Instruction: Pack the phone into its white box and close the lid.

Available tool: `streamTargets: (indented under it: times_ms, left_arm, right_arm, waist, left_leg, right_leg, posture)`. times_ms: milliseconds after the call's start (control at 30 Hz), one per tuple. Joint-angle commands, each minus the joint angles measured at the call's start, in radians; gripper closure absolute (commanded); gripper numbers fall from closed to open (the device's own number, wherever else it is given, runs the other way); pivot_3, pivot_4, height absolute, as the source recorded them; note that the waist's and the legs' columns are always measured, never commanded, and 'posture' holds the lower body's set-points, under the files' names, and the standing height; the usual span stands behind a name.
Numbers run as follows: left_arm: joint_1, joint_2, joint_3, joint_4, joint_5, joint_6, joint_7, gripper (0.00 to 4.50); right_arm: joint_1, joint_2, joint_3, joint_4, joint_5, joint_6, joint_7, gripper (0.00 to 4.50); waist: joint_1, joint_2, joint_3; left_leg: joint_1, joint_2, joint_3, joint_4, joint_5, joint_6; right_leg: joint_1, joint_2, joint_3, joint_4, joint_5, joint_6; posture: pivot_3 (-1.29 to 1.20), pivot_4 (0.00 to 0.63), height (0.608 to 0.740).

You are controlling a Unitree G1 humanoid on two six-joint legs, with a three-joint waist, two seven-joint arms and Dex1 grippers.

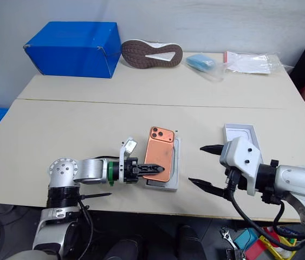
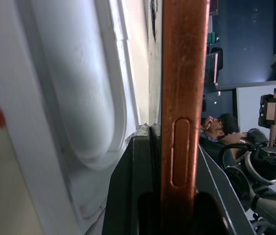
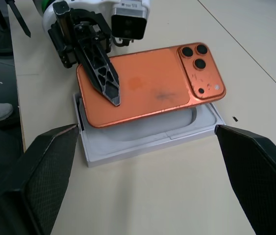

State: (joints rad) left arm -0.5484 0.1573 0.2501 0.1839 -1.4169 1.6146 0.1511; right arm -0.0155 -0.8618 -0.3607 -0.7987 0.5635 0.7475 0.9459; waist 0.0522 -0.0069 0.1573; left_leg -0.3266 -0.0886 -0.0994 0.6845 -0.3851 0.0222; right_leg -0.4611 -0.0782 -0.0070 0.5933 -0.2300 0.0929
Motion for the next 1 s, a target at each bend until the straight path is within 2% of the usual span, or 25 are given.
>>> streamTargets:
  times_ms: [33,200,400,1000]
  left_arm:
    - [-0.030,-0.032,0.014,0.025,-0.072,-0.003,0.078,4.38]
    - [-0.041,-0.057,-0.019,0.063,-0.129,-0.008,0.173,4.38]
    - [-0.041,-0.039,-0.075,0.084,-0.226,-0.027,0.226,4.38]
    - [-0.010,0.116,-0.280,0.054,-0.492,-0.228,0.319,4.38]
  right_arm:
    - [0.008,-0.019,-0.010,-0.037,0.014,-0.019,-0.021,0.00]
    - [0.024,-0.024,-0.016,-0.043,0.017,-0.021,-0.051,0.00]
    - [0.054,-0.029,-0.021,-0.052,0.017,-0.031,-0.069,0.00]
    - [0.107,-0.050,-0.034,-0.060,0.020,-0.064,-0.088,0.00]
  waist:
    - [0.002,0.000,0.000]
    - [0.004,0.000,0.000]
    - [0.004,0.000,0.000]
    - [0.002,0.000,0.000]
  left_leg:
    - [0.000,0.000,0.000,0.000,0.000,0.000]
    - [0.000,-0.001,0.000,0.000,0.000,0.000]
    - [0.000,-0.001,0.000,0.000,0.000,0.000]
    - [0.001,-0.001,0.000,0.000,0.000,0.000]
  right_leg:
    - [0.000,0.000,0.000,0.000,0.000,0.000]
    - [0.000,0.000,0.000,0.000,0.000,0.000]
    - [0.000,0.000,0.000,0.000,0.000,0.000]
    - [0.000,0.000,0.001,0.000,0.000,0.000]
  posture:
    - [0.00,0.150,0.740]
    - [0.00,0.150,0.740]
    - [0.00,0.150,0.740]
    - [0.00,0.150,0.740]
